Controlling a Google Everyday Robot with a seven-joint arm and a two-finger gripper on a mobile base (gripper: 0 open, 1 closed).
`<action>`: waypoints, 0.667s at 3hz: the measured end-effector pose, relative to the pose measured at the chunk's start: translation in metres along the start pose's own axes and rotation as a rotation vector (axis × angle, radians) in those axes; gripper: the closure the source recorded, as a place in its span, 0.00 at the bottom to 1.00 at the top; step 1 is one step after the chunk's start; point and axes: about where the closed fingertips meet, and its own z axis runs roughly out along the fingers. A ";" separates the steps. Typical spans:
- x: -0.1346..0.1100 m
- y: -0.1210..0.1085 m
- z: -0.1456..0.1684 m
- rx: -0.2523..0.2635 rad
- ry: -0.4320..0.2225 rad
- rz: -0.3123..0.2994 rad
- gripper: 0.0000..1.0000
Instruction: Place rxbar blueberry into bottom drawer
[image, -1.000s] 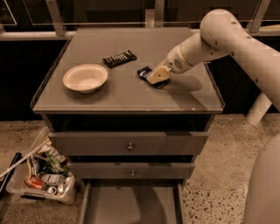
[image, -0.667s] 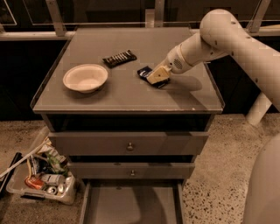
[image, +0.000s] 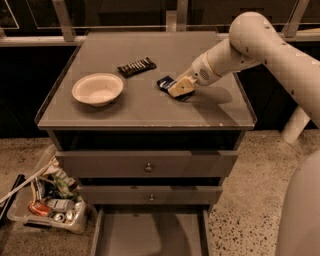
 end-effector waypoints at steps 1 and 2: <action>-0.002 0.000 -0.003 -0.002 0.002 0.000 1.00; 0.003 0.006 -0.027 0.000 -0.017 -0.021 1.00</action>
Offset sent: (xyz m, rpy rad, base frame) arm -0.0369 -0.0482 0.0433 0.0157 -0.0692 0.0224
